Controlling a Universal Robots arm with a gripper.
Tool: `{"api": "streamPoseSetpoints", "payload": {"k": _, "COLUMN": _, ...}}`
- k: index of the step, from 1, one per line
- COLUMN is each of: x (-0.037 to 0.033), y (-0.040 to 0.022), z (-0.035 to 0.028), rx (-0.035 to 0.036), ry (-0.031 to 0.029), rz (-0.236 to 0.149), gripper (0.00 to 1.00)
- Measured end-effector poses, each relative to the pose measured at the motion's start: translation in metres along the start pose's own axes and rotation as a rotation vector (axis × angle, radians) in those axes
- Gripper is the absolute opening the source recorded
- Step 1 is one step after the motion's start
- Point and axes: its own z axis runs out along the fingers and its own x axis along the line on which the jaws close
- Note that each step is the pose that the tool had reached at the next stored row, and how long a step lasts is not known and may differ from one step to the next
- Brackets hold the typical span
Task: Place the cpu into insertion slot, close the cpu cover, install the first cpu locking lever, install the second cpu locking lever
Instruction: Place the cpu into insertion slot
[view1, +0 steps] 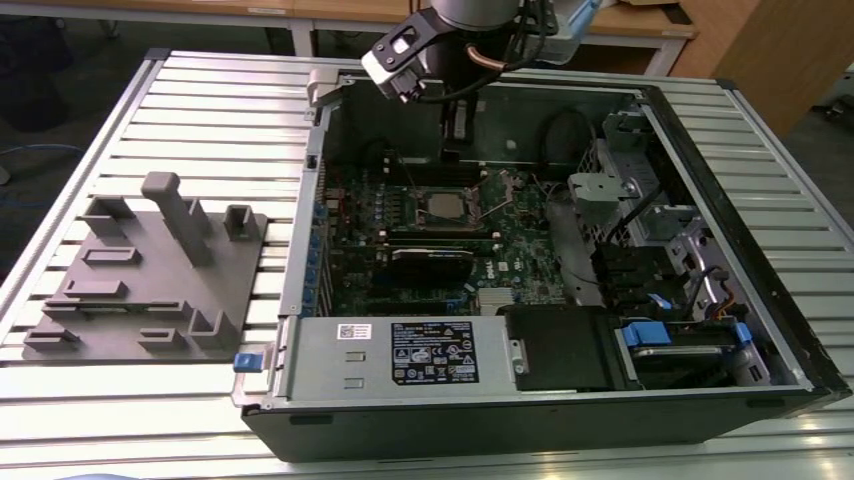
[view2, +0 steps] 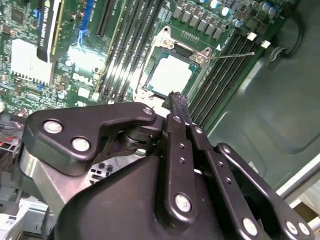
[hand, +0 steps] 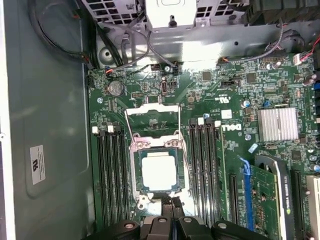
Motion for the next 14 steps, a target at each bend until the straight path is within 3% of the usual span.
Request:
{"api": "streamPoseSetpoints", "payload": {"k": 8, "x": 0.0010, "y": -0.0001, "z": 0.0025, "rx": -0.0001, "ry": -0.0004, "rz": 0.002, "gripper": 0.10}}
{"api": "streamPoseSetpoints", "payload": {"k": 14, "x": 0.0005, "y": -0.0002, "z": 0.0119, "rx": -0.0004, "ry": -0.0025, "rz": 0.002, "gripper": 0.10}}
